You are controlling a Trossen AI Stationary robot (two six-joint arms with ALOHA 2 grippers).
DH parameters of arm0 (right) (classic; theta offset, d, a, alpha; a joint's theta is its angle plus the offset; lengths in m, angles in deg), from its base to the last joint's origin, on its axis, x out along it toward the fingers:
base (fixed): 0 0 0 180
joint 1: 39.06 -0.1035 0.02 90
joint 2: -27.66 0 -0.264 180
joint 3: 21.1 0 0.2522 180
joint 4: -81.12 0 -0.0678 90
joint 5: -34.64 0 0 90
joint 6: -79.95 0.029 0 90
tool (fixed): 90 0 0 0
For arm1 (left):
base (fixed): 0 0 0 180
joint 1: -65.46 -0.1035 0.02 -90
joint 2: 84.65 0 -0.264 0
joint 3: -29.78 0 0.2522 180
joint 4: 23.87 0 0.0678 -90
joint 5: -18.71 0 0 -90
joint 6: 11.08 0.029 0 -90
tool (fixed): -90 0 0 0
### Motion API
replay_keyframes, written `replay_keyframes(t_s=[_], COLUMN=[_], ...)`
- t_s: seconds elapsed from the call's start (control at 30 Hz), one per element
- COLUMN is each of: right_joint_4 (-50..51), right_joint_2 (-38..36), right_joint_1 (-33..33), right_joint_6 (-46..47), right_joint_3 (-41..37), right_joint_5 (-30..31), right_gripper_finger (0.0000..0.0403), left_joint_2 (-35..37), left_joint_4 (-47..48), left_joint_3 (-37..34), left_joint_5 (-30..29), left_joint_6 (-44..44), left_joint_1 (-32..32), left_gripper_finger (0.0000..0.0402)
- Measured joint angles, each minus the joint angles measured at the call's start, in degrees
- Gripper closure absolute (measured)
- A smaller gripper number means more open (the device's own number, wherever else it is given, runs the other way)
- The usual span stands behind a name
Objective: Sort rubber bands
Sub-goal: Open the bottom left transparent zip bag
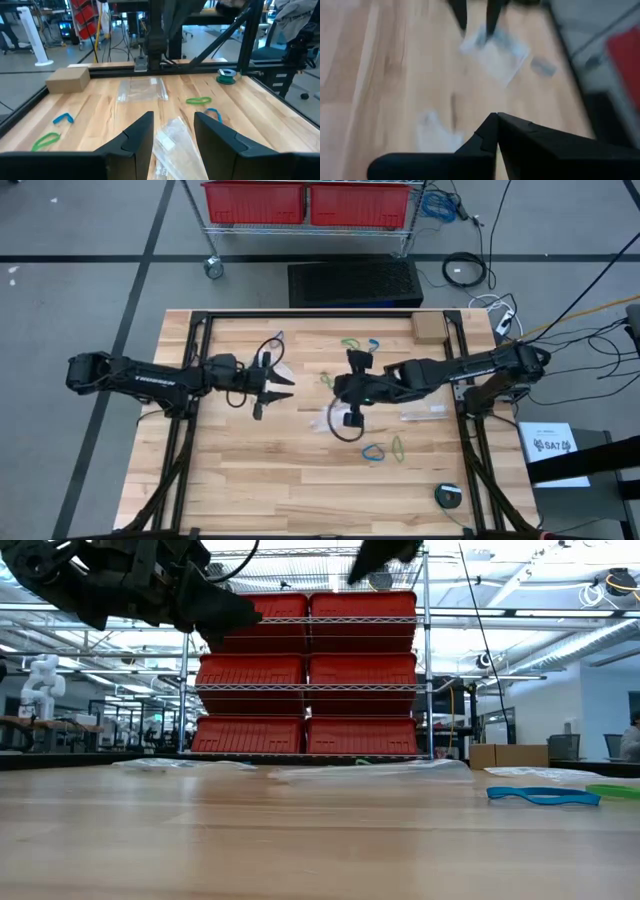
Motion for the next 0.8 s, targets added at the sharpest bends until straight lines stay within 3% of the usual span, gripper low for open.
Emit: replay_keyframes(t_s=[0.2,0.47,0.67,0.8], right_joint_4=[-0.3,-4.3,-4.1,-3.6], right_joint_2=[6.1,17.8,23.0,23.6], right_joint_1=[3.5,9.9,13.0,13.8], right_joint_6=[5.5,3.5,0.4,-1.1], right_joint_3=[-4.2,-6.7,-6.7,-6.7], right_joint_5=[-14.1,-26.1,-27.7,-28.9], right_gripper_finger=[0.0339,0.0253,0.0245,0.0268], left_joint_2=[0.1,0.1,0.1,0.1], left_joint_4=[-0.2,0.5,2.1,2.4], left_joint_3=[0.0,0.0,0.0,0.0], left_joint_5=[-0.4,-0.4,-0.4,-0.4], left_joint_6=[2.5,2.9,2.9,3.0], left_joint_1=[-0.4,-0.5,-0.5,-0.5], left_gripper_finger=[0.0253,0.0253,0.0253,0.0253])
